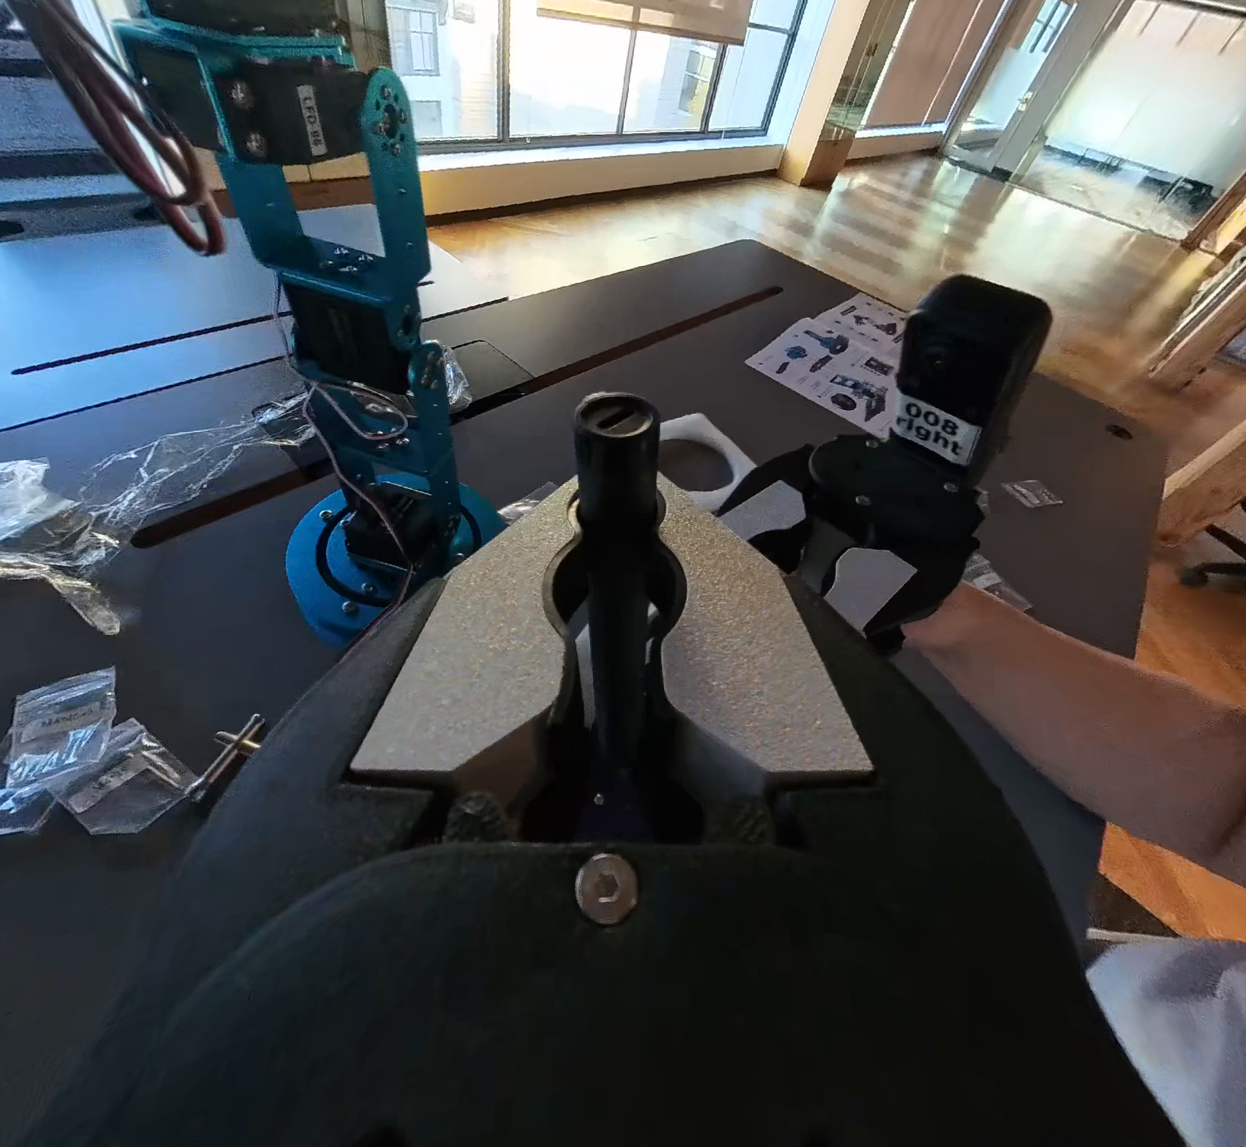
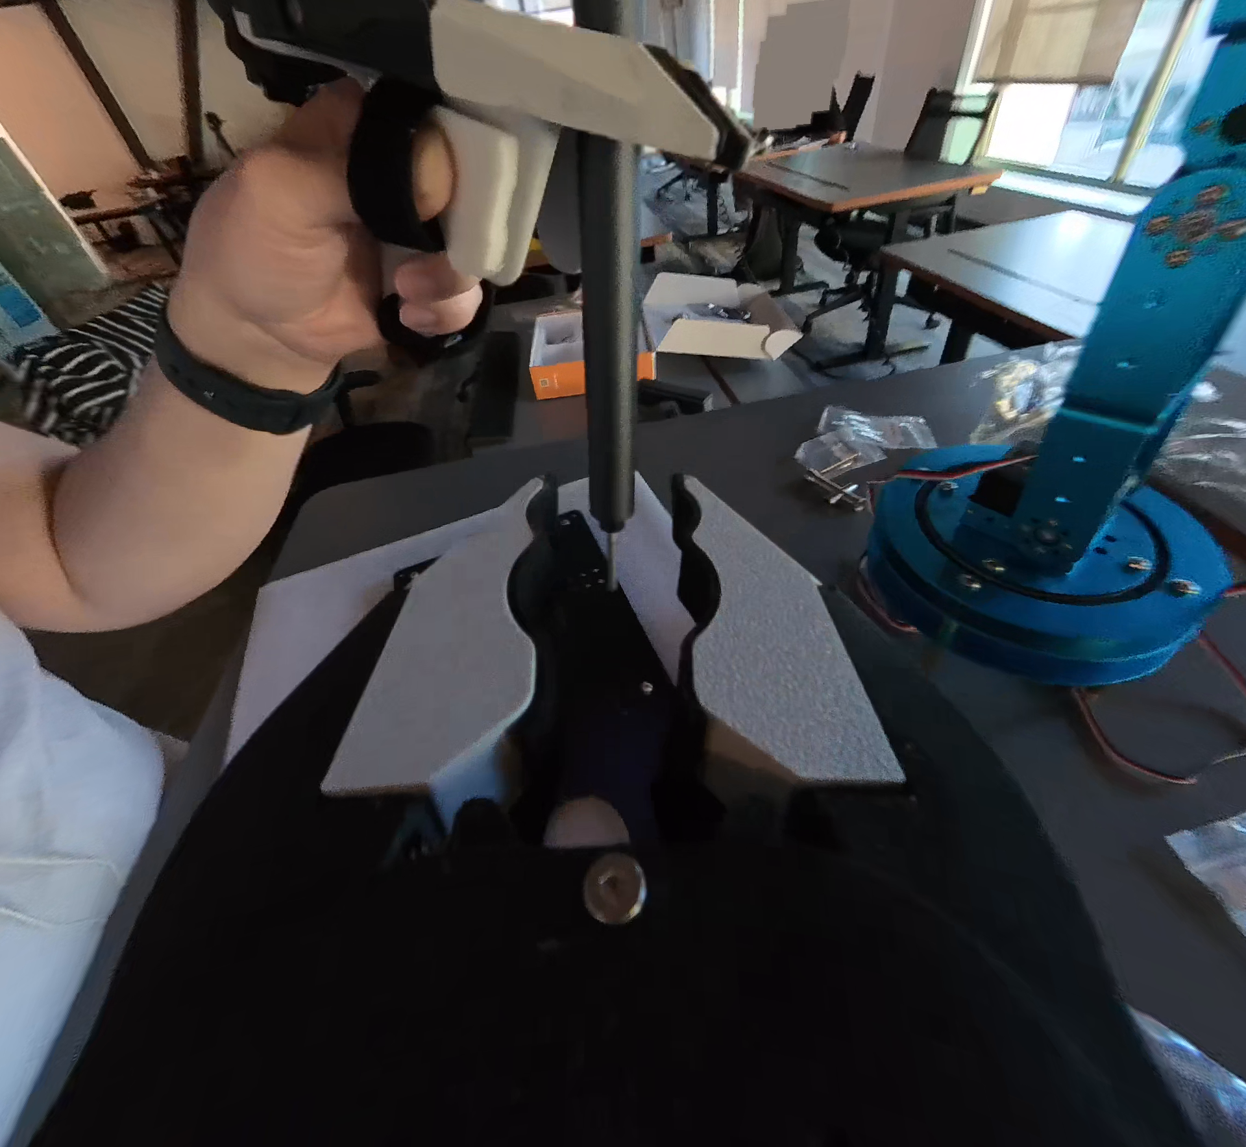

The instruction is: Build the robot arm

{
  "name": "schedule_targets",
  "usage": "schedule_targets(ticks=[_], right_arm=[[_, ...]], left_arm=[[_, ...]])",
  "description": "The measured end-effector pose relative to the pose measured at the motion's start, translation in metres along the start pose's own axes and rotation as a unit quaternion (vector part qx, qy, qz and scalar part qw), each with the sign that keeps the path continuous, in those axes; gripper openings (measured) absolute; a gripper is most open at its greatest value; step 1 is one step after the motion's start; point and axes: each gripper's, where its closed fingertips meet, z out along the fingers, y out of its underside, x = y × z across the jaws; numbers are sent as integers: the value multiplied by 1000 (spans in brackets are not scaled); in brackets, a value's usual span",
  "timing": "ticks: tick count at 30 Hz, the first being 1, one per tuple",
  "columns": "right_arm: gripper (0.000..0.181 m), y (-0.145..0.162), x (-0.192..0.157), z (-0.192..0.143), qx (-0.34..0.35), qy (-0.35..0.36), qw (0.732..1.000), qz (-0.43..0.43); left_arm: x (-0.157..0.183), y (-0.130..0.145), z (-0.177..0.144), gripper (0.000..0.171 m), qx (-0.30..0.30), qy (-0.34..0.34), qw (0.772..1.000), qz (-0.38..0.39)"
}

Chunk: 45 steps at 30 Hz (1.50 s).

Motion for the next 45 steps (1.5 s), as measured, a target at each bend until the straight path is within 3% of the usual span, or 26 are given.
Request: schedule_targets(ticks=[9,11,24,28,31,45], right_arm=[[24,5,8,30,-46,39,998,-7],[15,9,5,32,-45,30,999,3],[16,47,15,30,-117,44,992,-26],[16,50,10,33,-124,38,991,-32],[27,47,6,32,-120,31,992,-34],[15,39,8,30,-88,31,996,-1]], left_arm=[[-3,19,9,9,-10,-8,1000,-6],[-3,23,11,9,-14,-12,1000,-1],[-5,48,21,9,-28,-20,999,9],[-5,52,19,9,-33,-25,999,16],[-6,52,17,9,-32,-29,999,19],[-5,54,17,9,-30,-27,999,11]])
